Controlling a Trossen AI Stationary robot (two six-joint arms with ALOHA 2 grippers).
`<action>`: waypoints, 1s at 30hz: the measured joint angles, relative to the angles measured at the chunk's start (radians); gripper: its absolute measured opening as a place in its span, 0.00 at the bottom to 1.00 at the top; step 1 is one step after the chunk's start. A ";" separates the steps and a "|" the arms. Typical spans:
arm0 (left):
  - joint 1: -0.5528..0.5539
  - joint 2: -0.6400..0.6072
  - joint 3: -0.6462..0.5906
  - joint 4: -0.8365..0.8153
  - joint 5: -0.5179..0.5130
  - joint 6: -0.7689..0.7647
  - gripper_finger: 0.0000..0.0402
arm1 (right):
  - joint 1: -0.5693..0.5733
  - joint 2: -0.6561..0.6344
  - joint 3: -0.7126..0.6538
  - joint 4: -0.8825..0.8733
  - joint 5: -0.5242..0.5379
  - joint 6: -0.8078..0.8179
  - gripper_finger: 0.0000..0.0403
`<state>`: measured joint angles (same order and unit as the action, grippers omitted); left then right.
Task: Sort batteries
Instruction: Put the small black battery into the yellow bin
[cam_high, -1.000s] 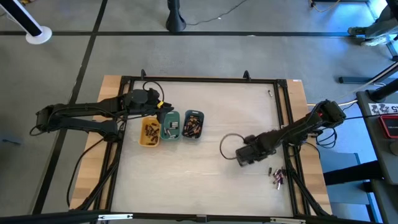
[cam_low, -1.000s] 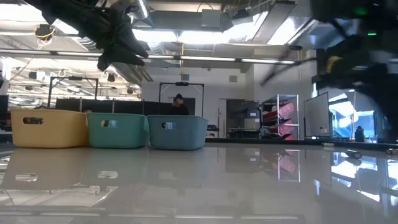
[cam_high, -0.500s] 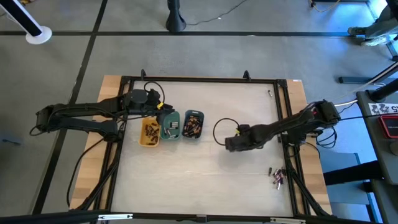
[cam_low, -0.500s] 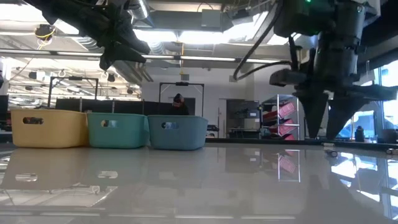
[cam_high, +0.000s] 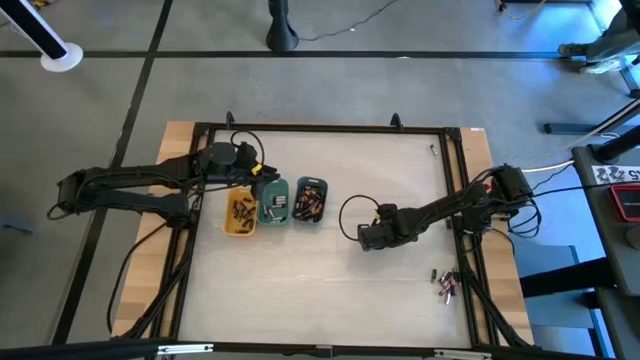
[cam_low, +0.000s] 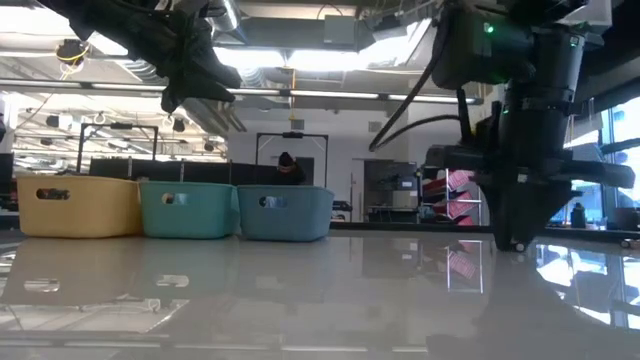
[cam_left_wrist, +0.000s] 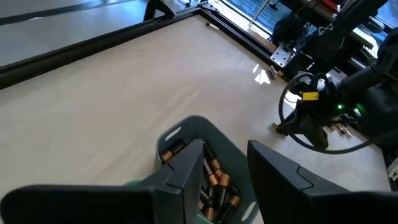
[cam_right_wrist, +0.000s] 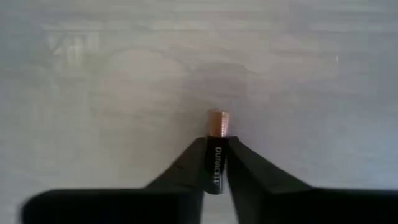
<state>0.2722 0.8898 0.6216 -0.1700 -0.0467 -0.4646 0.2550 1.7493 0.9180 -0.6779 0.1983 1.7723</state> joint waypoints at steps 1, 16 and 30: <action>0.002 0.000 0.000 0.002 0.000 0.001 0.29 | 0.002 0.000 0.000 0.001 0.010 0.000 0.11; 0.019 0.000 0.000 0.003 0.000 -0.036 0.29 | -0.015 -0.124 0.133 0.012 0.142 -0.253 0.03; 0.018 0.000 0.000 -0.026 0.007 -0.127 0.29 | -0.305 -0.137 0.267 0.222 -0.112 -0.946 0.04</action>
<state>0.2897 0.8898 0.6216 -0.1964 -0.0401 -0.5919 -0.0495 1.6127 1.1851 -0.4564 0.0868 0.8263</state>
